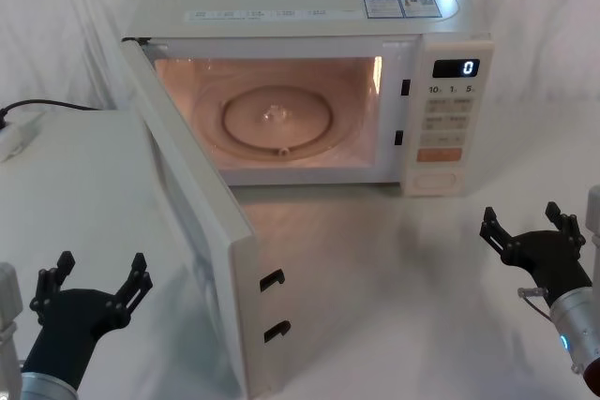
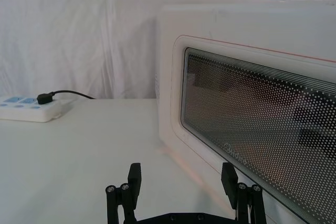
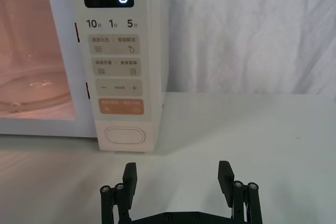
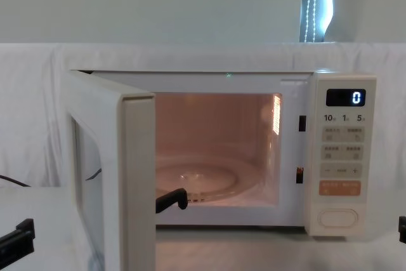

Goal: Press the button to open the microwave door with one hand; close the microwave door with the other hand.

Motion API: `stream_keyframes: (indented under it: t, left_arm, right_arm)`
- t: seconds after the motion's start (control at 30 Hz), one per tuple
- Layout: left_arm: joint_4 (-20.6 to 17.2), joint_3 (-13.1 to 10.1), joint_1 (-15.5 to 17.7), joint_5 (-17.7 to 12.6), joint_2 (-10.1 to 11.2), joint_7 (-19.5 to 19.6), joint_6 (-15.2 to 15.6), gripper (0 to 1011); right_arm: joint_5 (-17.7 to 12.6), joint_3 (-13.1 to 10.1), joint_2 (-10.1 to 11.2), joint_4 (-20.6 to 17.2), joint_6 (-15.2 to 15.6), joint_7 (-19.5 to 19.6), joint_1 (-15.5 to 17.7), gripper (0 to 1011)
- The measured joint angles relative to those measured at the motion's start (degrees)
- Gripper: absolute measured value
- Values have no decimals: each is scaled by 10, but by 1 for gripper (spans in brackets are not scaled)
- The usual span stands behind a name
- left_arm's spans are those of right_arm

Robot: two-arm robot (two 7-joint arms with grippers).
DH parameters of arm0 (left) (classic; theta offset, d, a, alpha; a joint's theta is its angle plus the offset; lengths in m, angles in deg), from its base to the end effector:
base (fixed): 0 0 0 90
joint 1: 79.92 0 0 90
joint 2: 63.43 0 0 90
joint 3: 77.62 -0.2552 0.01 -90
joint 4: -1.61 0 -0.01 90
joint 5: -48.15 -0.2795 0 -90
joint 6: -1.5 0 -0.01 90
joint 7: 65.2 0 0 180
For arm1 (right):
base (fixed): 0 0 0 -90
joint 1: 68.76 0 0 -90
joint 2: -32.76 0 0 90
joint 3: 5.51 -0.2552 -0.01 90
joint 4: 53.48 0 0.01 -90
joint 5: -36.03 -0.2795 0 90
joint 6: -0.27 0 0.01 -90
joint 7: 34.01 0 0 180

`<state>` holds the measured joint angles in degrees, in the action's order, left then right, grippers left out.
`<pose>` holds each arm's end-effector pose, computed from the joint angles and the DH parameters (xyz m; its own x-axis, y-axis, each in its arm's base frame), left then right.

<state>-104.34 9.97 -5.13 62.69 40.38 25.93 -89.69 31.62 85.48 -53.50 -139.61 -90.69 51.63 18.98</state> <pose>0.2327 0.0323 -0.2525 0.1243 0.9917 -0.0325 -0.9922 0.1237 -0.0176 0.3091 -0.0134 -0.2723 0.0885 -0.9960 -0.0119 0.9960 0.0886 -0.0115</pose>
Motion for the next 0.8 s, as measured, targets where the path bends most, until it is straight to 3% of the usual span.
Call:
stream_keyframes:
  t: [0.8]
  left_arm:
    - [0,0,0,0,0,0,0,1001]
  right_arm:
    - [1,1,-1,-3,1,0,2,1002]
